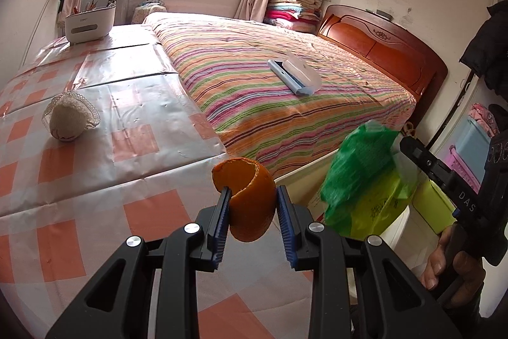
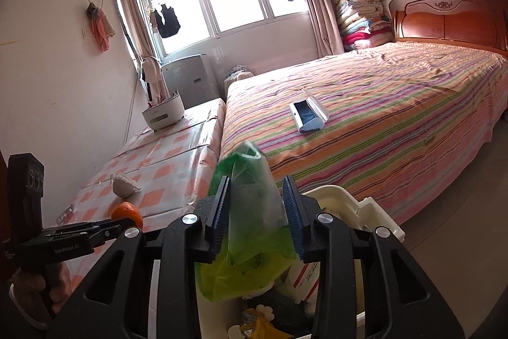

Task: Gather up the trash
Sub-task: 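Open the right tool to drop the bag while the left tool releases the peel into the bin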

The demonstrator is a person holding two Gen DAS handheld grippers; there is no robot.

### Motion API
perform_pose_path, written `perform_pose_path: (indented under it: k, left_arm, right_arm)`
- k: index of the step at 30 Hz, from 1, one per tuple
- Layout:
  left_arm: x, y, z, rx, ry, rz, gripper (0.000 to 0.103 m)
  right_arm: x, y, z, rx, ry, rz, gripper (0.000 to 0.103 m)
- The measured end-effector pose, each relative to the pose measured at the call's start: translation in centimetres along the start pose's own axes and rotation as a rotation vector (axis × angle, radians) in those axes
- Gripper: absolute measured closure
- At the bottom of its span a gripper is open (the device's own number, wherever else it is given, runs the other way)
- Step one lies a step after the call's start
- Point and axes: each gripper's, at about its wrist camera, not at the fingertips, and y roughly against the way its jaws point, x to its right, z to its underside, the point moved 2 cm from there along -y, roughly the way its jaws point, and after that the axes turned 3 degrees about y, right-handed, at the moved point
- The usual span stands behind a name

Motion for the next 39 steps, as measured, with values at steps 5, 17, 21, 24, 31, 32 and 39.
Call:
perform_pose_path:
  k: [5, 17, 21, 24, 31, 32, 39]
  left_arm:
    - [1.2, -0.7, 0.0, -0.011, -0.014, 0.021, 0.075]
    - [5.1, -2.9, 0.1, -0.053, -0.076, 0.067, 0.075]
    - [6.4, -4.0, 0.2, -0.074, -0.1, 0.083, 0.075]
    - [7.2, -4.5, 0.4, -0.085, -0.115, 0.092, 0.074]
    - [8.3, -5.2, 0.9, -0.103, -0.143, 0.101, 0.073]
    - [8.4, -5.2, 1.0, -0.105, -0.144, 0.101, 0.073]
    - [8.7, -5.1, 1.0, -0.091, -0.152, 0.068, 0.042]
  right_arm:
    - [0.7, 0.8, -0.4, 0.047, -0.028, -0.001, 0.044]
    - [2.1, 2.0, -0.9, 0.114, -0.097, 0.002, 0.038]
    - [2.5, 2.2, -0.9, 0.117, -0.11, 0.0, 0.038]
    - [2.5, 2.2, -0.9, 0.119, -0.112, -0.001, 0.037]
    - [2.4, 2.3, -0.9, 0.12, -0.112, -0.005, 0.036]
    - [2.4, 2.3, -0.9, 0.12, -0.112, -0.005, 0.036]
    - [2.3, 2.2, -0.9, 0.115, -0.114, -0.006, 0.035]
